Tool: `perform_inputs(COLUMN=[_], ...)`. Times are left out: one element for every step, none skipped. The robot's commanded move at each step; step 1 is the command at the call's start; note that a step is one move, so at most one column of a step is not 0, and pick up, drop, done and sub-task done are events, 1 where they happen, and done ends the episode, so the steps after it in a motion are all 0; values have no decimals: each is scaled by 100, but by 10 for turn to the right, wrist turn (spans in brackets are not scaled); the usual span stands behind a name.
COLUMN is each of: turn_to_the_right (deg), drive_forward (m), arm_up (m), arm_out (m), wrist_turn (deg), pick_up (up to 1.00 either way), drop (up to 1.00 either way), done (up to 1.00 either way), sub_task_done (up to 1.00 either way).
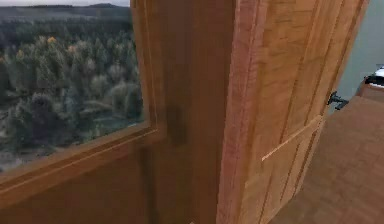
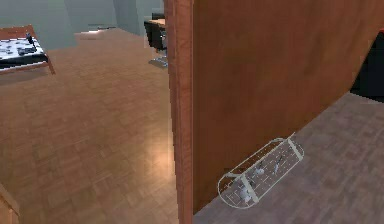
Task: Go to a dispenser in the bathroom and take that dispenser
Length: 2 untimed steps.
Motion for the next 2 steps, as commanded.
perform_inputs(turn_to_the_right=[30,0], drive_forward=[0,15], arm_up=[0,0], arm_out=[0,0], wrist_turn=[0,0], pick_up=[0,0], drop=[0,0], done=[0,0], sub_task_done=[0,0])
